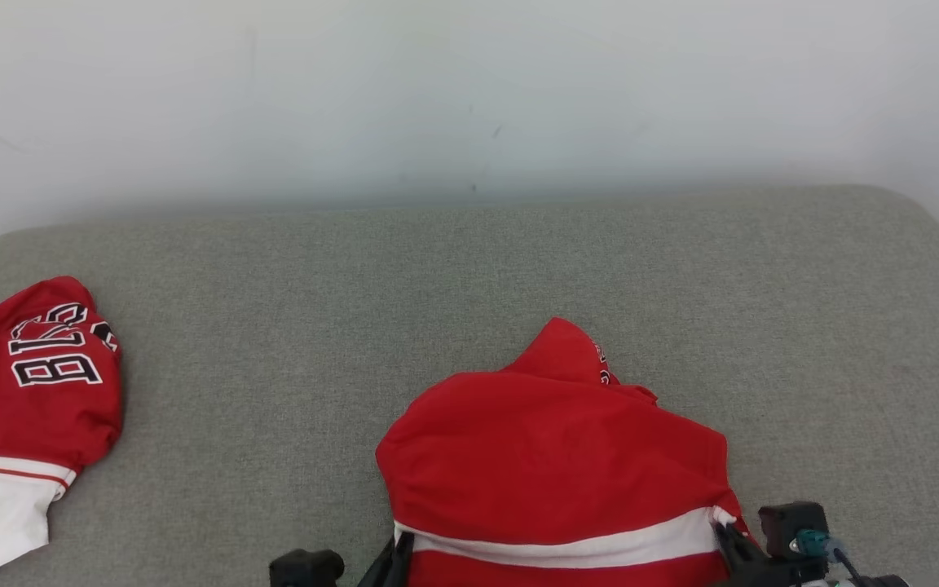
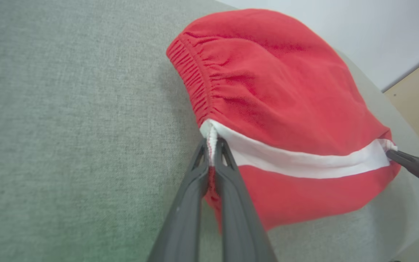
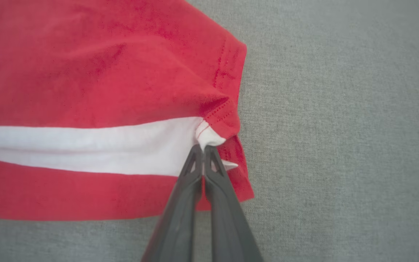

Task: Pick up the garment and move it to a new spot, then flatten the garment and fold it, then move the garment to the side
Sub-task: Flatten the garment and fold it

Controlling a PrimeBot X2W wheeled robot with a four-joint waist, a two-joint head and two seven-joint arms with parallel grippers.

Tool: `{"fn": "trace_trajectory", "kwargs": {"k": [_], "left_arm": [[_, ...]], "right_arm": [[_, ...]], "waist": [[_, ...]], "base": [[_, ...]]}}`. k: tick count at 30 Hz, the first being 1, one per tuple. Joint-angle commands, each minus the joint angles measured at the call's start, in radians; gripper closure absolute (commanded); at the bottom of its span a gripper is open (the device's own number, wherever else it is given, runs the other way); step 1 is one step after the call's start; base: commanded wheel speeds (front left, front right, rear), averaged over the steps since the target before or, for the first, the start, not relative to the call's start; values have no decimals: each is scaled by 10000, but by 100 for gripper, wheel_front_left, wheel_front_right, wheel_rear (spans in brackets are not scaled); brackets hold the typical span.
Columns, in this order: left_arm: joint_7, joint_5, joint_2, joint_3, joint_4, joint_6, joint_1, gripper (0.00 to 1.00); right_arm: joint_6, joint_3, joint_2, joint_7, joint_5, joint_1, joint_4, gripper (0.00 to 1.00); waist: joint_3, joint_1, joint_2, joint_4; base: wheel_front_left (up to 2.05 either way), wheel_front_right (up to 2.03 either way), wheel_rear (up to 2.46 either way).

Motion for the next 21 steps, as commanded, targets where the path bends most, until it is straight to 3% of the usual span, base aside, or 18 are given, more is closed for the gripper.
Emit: {"fn": "trace_trajectory", "kwargs": {"k": [1, 6, 11, 16, 18, 21], "left_arm": [[-135, -263, -69, 172, -236, -132, -145, 100], [-316, -950, 80, 1099, -1742, -627, -516, 100], [559, -1684, 392, 1805, -2970, -623, -1706, 100], [2242, -2617, 784, 2715, -3062, -48, -3787, 100], [2525, -2896, 794, 2994, -2918, 146, -4240, 100], [2772, -3391, 1079, 4088, -2602, 836, -5712, 100]], "right_arm": [[10, 43, 33, -149, 306, -103, -256, 100], [10, 420, -77, -375, 2324, -663, -2083, 100], [10, 994, -739, 23, 3527, -2336, -3170, 100], [10, 1158, -964, 31, 4550, -5340, -2049, 100], [12, 1188, -939, -125, 4532, -6034, -1680, 100], [12, 1219, -753, -836, 4179, -8070, -536, 100]], "waist": [[-29, 0, 0, -13], [21, 0, 0, -162], [702, 0, 0, -543], [1917, 0, 0, -968], [2109, 0, 0, -1058], [2683, 0, 0, -1425]], "base": [[0, 0, 0], [0, 0, 0], [0, 0, 0], [0, 0, 0], [0, 0, 0], [0, 0, 0]]}}
